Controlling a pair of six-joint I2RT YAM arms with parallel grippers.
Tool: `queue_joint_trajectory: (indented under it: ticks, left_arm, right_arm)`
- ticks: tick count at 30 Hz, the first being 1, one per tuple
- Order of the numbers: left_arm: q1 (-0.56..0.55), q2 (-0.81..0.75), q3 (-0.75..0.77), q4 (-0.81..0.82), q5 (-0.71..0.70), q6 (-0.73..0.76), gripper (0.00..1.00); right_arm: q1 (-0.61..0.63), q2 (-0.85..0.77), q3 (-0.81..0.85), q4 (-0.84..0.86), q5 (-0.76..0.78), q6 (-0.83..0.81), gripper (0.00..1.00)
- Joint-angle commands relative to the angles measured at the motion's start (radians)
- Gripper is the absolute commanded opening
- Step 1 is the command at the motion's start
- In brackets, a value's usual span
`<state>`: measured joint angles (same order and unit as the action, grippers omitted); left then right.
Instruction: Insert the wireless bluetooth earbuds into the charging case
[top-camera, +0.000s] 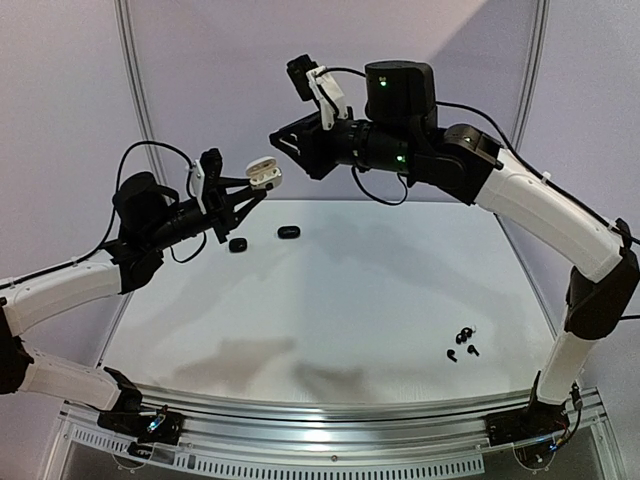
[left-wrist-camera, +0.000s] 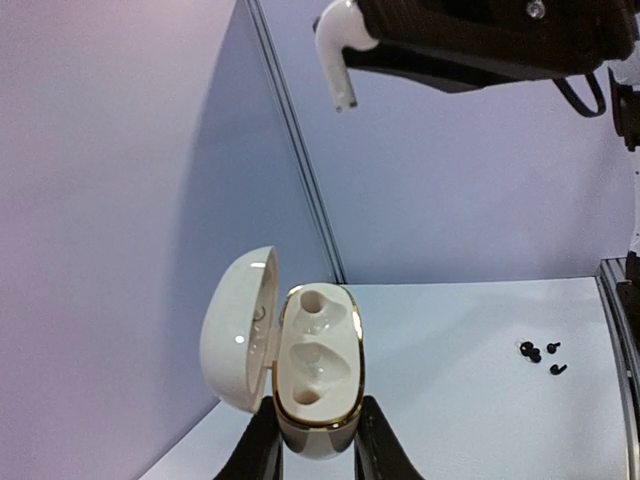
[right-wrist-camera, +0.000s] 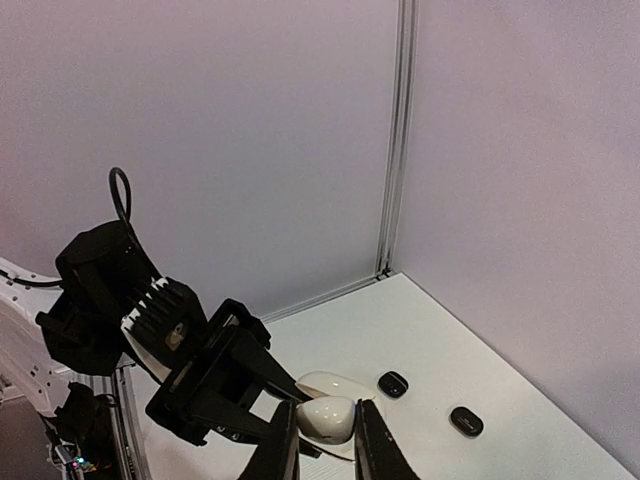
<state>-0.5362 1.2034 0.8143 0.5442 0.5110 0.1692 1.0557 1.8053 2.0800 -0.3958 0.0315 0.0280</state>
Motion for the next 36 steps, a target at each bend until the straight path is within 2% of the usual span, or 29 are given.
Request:
queue_joint_trajectory:
  ticks: [1,12,36]
  left_arm:
    - [-0.016,-0.006,0.023,-0.052,-0.025,-0.045,0.0]
    - [-0.015,-0.026,0.03,-0.09,-0.007,-0.127,0.0]
    - [-0.013,-0.028,0.023,-0.079,0.007,-0.12,0.0]
  right_arm:
    - [0.001,0.041,-0.007,0.122,-0.066,-0.07,0.0]
    - [0.003,0.087,-0.006,0.054,-0.038,-0.145,0.0]
    - [0.001,0.109,-0.041,-0.012,0.045,-0.176,0.0]
